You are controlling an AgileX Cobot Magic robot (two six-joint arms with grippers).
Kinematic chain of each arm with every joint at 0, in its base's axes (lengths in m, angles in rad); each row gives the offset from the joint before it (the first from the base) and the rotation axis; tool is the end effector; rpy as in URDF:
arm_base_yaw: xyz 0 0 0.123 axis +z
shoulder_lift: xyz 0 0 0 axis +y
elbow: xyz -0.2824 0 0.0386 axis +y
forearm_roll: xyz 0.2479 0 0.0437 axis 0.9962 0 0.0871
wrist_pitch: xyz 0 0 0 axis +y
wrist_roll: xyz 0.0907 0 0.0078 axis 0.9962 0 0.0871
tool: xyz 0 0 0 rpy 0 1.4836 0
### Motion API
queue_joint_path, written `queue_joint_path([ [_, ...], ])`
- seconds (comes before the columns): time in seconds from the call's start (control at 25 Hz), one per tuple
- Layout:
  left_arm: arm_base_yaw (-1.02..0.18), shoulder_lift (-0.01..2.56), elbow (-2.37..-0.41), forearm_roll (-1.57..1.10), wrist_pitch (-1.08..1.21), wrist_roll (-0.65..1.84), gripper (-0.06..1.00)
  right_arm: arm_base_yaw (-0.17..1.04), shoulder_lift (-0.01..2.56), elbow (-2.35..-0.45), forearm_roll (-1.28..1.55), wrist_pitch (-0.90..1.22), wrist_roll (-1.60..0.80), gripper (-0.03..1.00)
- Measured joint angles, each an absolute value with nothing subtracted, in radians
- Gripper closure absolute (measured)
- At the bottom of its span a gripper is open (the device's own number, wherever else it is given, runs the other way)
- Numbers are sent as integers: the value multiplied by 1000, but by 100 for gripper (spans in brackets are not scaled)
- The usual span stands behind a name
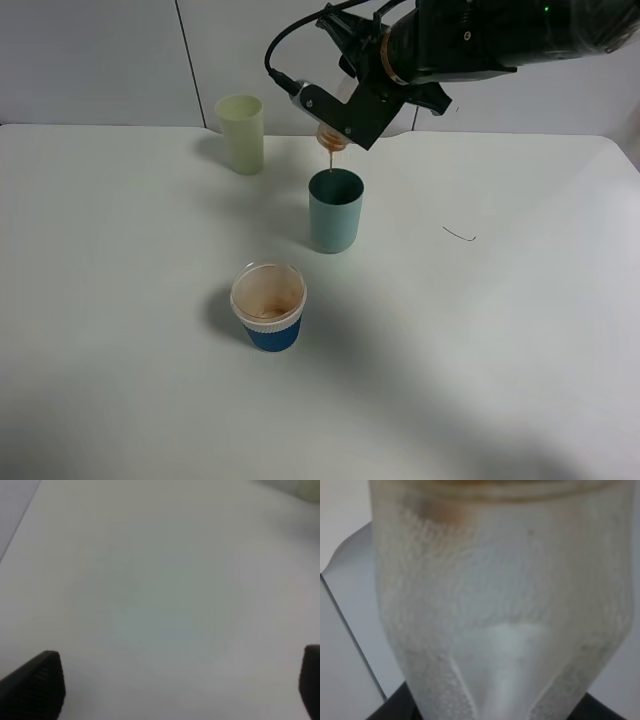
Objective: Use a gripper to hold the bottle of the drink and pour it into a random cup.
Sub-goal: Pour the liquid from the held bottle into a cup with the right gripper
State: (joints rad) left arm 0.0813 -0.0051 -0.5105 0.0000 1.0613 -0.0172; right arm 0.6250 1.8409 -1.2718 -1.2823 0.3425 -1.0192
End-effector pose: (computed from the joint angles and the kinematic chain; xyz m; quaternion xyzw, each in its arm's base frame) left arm -0.0069 -0.0006 0.2800 -0.0418 0.8483 0.0169 0.5276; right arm 0.3552 0.2200 0.2406 -0.8539 0.1773 -0.4421 0.2097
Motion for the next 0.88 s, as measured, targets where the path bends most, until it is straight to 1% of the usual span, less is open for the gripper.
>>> queue_joint_path([
  [0.88, 81, -5, -511, 0, 1061, -17, 1, 629, 1841, -1272, -1358, 301, -1060, 60],
])
